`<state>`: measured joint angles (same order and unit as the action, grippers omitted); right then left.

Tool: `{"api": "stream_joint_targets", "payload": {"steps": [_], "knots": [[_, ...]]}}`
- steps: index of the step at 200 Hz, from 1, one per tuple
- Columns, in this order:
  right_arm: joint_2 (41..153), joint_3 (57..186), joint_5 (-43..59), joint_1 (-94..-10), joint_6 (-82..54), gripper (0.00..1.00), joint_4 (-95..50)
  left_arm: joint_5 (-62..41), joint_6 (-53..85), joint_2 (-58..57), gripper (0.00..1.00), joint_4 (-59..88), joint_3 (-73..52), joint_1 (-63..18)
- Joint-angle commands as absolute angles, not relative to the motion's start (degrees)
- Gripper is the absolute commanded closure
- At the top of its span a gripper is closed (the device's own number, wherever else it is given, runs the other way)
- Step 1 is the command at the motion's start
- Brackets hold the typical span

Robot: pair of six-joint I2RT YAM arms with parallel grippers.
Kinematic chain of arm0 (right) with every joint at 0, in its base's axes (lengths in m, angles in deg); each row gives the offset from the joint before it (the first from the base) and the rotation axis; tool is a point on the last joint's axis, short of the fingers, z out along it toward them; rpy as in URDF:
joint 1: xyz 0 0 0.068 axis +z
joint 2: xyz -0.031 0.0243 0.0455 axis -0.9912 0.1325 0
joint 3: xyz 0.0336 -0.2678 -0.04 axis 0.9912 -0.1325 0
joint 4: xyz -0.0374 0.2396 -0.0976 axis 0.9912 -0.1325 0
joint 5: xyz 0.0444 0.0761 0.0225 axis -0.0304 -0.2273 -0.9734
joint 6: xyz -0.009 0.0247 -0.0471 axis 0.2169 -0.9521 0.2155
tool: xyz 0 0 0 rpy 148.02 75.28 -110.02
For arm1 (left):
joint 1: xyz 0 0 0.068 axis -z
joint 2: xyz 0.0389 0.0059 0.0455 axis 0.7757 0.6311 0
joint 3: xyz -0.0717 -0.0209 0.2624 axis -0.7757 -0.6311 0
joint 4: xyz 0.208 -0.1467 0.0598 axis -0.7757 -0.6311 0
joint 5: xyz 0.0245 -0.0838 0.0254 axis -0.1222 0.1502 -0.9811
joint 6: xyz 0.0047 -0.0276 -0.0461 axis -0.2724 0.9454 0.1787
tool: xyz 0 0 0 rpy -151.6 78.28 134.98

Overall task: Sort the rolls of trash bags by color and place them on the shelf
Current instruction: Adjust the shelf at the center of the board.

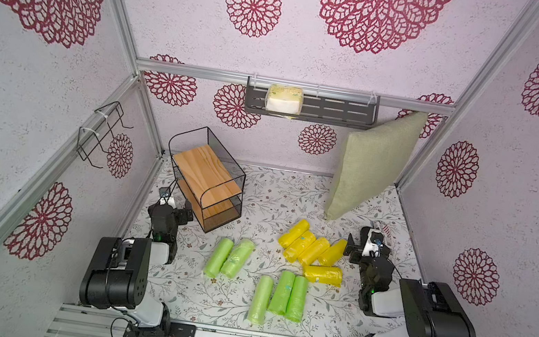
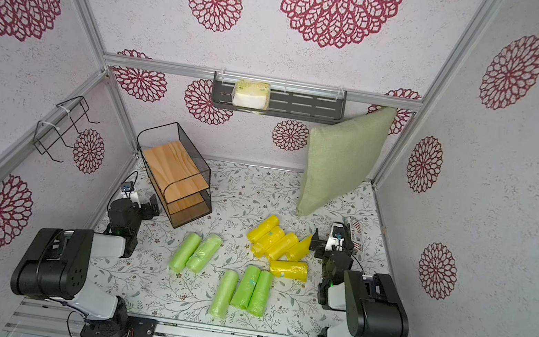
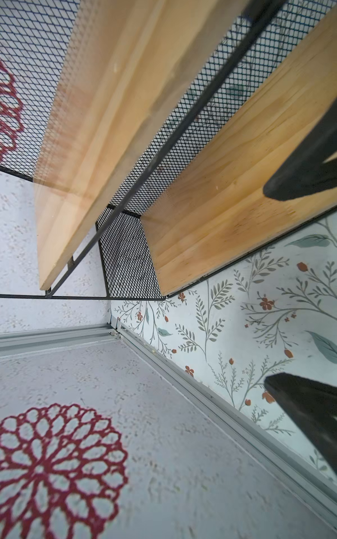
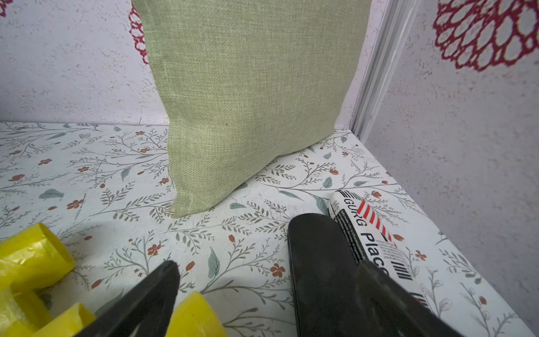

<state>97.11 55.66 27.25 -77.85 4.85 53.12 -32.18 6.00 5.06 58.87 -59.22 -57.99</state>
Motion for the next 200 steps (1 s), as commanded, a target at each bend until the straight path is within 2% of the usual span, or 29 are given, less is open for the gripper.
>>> {"api": "stream_joint_targets", "payload": {"steps": [1,176,200], "knots": [[96.8,57.0,28.1,-78.0,4.4,0.01,54.3,-31.7,5.8,5.1,0.03,60.4,-59.0,-58.0],[96.8,57.3,26.6,-78.9,4.0,0.0,53.7,-32.0,5.9,4.9,0.03,61.1,-59.4,-58.0],[93.5,55.5,31.5,-78.8,2.1,0.01,54.9,-34.9,7.1,-2.1,0.03,56.9,-60.2,-58.0]]}}
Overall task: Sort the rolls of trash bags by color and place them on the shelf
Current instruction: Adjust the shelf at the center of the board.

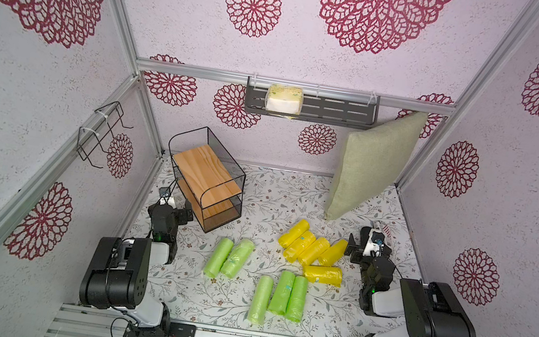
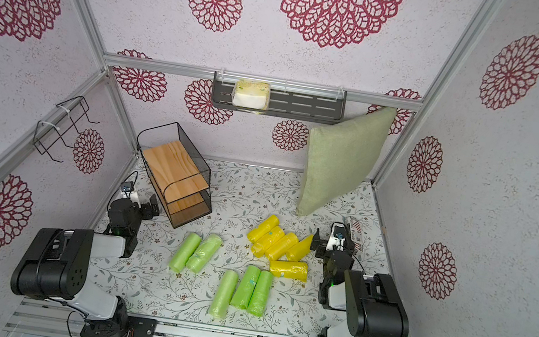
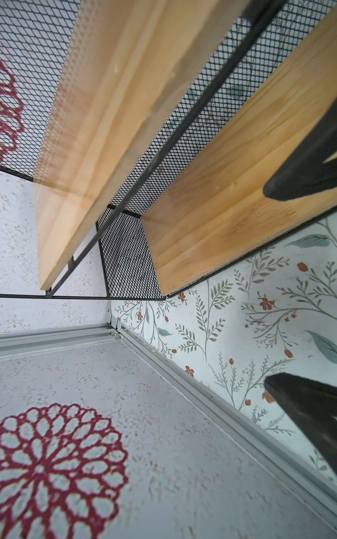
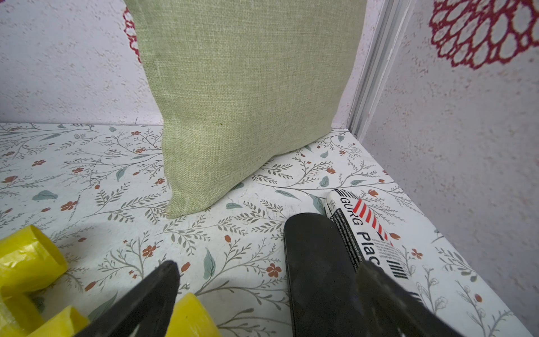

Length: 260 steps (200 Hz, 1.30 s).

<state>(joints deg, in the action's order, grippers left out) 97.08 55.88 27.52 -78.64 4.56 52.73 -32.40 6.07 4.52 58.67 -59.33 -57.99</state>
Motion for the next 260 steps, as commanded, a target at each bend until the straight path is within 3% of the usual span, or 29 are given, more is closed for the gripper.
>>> {"api": "stream_joint_targets", "payload": {"steps": [1,28,50,76,111,151,219,260], "knots": [[93.1,55.5,31.5,-78.8,2.1,0.01,54.6,-35.2,7.2,-2.7,0.03,56.3,-60.2,-58.0],[75.7,56.1,35.9,-78.9,-1.8,0.01,40.8,-40.1,14.4,-17.1,0.03,35.4,-56.0,-58.1],[62.9,59.4,32.0,-78.4,-3.0,0.0,30.2,-31.3,20.2,-24.8,0.03,28.5,-53.8,-57.3],[56.7,67.3,28.9,-72.0,-0.3,0.01,16.8,-25.6,24.4,-30.9,0.03,22.6,-50.2,-52.0],[60.0,78.2,19.3,-62.9,0.6,0.01,3.8,-20.8,24.0,-29.8,0.03,1.4,-37.9,-44.8],[64.1,79.6,13.2,-58.2,-1.0,0.01,5.6,-24.4,20.9,-21.8,0.0,-15.5,-27.7,-42.7],[68.3,77.4,11.2,-57.8,-4.2,0.01,10.8,-18.4,23.2,-15.8,0.1,-11.1,-26.2,-40.0],[70.4,76.8,10.4,-57.5,-7.2,0.01,11.7,-17.0,24.8,-6.1,0.16,-4.2,-19.7,-32.9]]}}
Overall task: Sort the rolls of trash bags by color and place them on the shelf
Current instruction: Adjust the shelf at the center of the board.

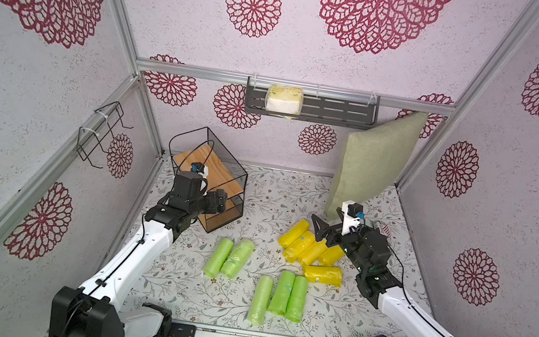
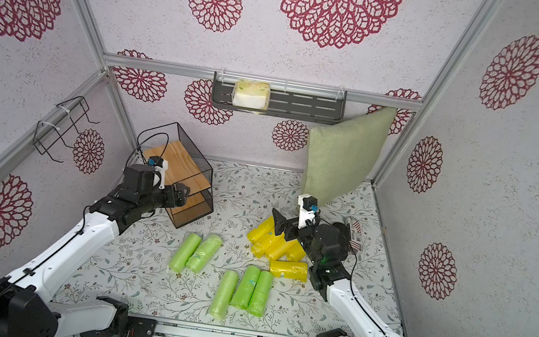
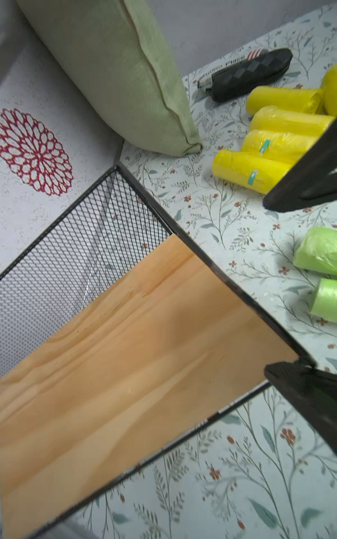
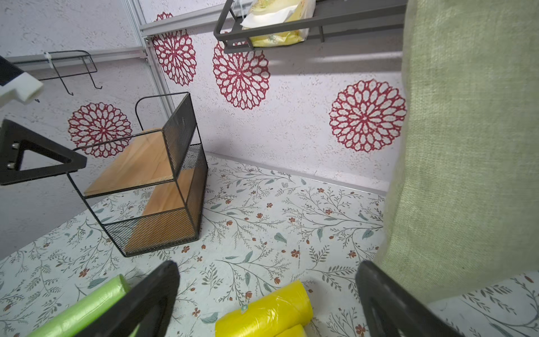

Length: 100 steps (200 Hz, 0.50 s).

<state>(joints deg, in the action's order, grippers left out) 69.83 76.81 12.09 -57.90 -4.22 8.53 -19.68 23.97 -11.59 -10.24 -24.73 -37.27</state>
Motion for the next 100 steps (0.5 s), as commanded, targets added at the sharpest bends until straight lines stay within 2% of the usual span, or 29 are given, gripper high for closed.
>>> {"api": "stream_joint_targets", "payload": {"steps": [1,67,85,100], "knots": [[70.4,76.8,10.4,-57.5,-7.2,0.01,11.7,-17.0,24.8,-5.9,0.16,-4.2,-19.4,-32.6],[74.6,79.0,11.2,-55.8,-10.0,0.01,10.7,-14.1,21.2,20.4,0.19,-8.4,9.7,-25.7],[76.7,80.5,11.9,-53.9,-10.2,0.01,10.2,-10.6,20.5,22.4,0.2,-11.7,14.7,-25.5],[79.1,82.0,12.7,-51.0,-9.7,0.01,11.0,-11.3,19.1,19.8,0.19,-11.9,13.5,-25.6]]}}
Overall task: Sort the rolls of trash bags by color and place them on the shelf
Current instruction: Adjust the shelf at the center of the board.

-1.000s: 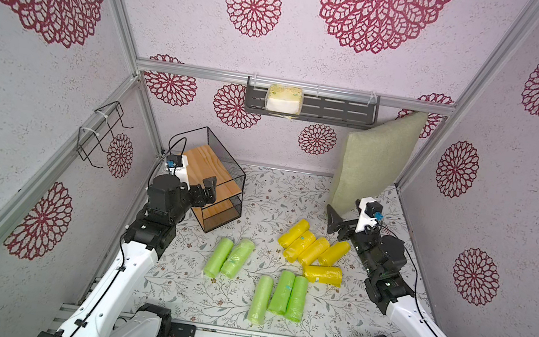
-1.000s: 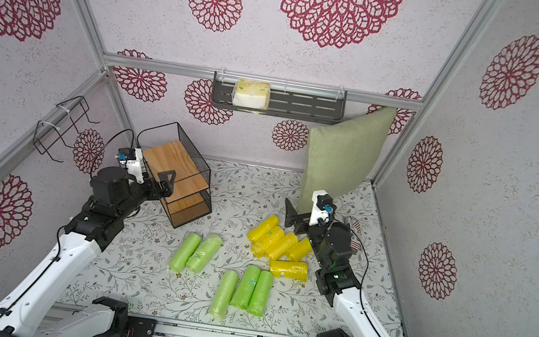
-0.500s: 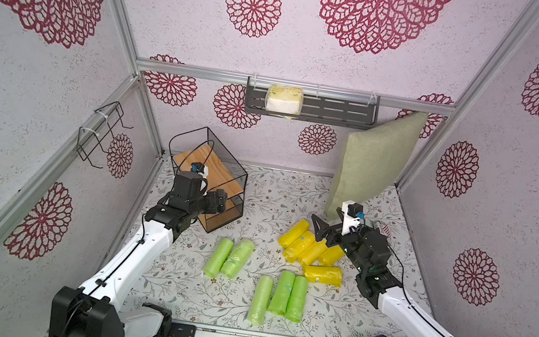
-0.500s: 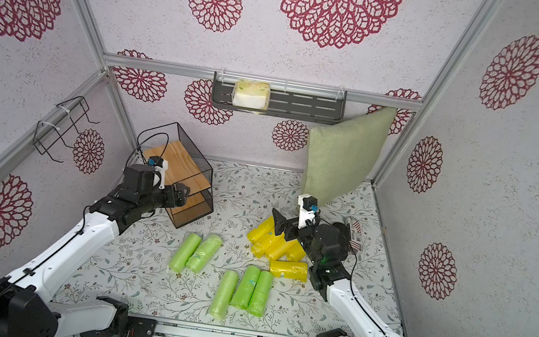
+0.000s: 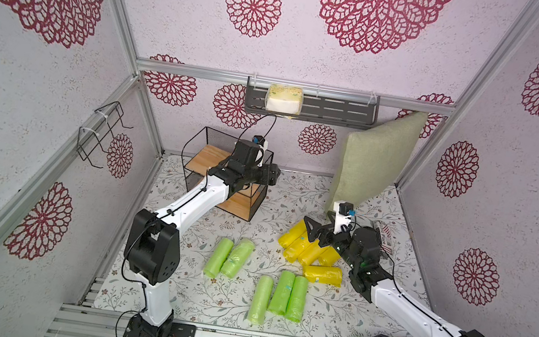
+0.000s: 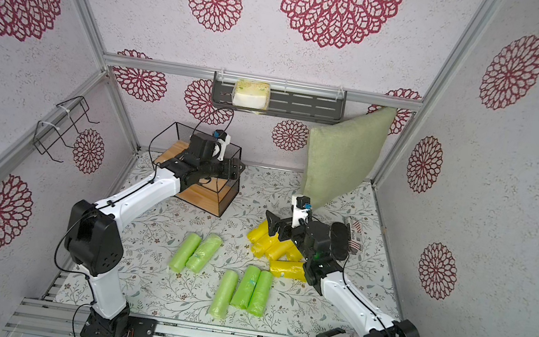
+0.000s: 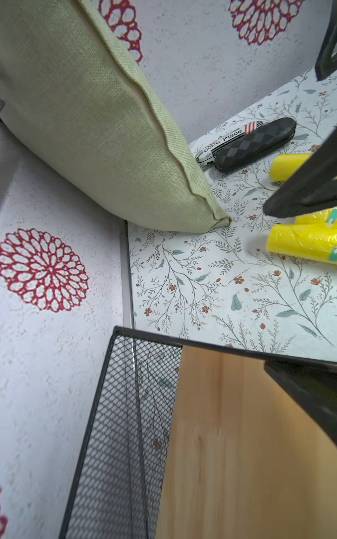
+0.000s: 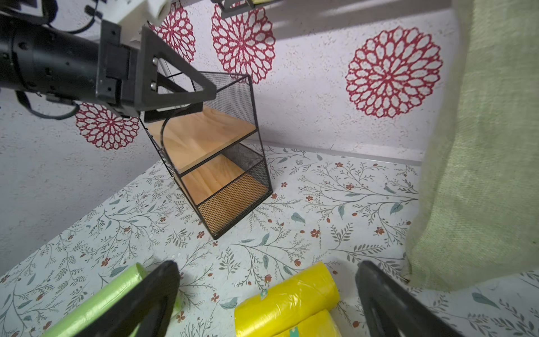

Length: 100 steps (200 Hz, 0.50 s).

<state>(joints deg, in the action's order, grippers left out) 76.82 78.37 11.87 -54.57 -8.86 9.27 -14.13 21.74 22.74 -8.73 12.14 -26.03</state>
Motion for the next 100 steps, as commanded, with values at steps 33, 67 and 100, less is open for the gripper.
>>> {"api": "stream_joint_targets", "payload": {"steps": [33,67,100], "knots": [[87.0,85.9,15.6,-44.2,-7.8,0.02,17.7,-16.9,18.2,9.7,0.13,-10.7,4.6,-28.5],[98.4,94.7,18.0,-39.2,-4.4,0.06,23.0,-18.3,23.9,-1.2,0.13,-6.0,-7.3,-35.7],[108.6,103.0,20.9,-38.6,-3.0,0.15,26.8,-20.8,28.3,-7.8,0.14,-5.8,-15.2,-37.6]]}}
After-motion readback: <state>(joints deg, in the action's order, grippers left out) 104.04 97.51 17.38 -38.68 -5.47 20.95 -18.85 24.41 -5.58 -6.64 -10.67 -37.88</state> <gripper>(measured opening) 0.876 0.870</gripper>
